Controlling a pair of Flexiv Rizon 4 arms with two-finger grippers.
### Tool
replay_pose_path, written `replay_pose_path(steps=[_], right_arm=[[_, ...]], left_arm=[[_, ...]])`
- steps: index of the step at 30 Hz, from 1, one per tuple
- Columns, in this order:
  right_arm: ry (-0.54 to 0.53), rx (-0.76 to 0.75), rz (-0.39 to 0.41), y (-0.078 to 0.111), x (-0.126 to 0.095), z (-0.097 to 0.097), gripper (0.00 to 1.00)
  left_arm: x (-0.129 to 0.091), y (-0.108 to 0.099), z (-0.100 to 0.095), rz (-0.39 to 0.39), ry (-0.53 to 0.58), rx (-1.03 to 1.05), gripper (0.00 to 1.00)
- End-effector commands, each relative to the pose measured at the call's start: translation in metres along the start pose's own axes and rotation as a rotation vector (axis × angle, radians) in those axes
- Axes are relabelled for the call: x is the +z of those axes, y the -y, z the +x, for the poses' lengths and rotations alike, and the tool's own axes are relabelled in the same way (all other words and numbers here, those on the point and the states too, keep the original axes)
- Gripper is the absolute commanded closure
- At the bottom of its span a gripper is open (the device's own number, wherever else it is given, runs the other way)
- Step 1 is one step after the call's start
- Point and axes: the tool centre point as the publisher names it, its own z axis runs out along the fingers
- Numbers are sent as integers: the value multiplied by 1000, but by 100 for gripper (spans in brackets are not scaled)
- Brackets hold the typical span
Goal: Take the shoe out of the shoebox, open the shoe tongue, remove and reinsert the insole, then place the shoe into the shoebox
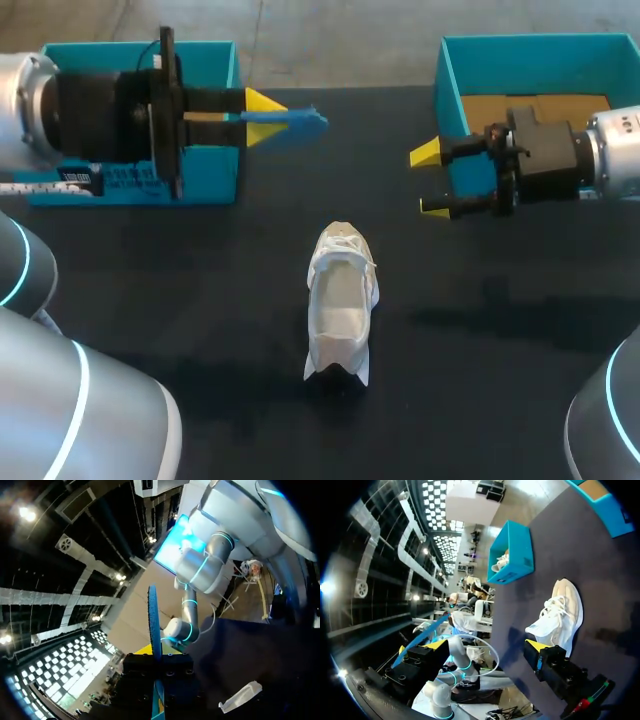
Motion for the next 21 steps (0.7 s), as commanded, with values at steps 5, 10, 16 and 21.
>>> replay_pose_path(steps=[5,10,16,21], right_arm=[[1,0,-2,0,1,0,0],[1,0,-2,0,1,0,0],[1,0,-2,0,1,0,0],[1,0,-2,0,1,0,0]], left_arm=[[7,-33,25,60,-42,365,100],[12,-42,45,13,-35,553,100],[15,-50,67,28,0,671,100],[12,-59,82,-3,17,756,100]])
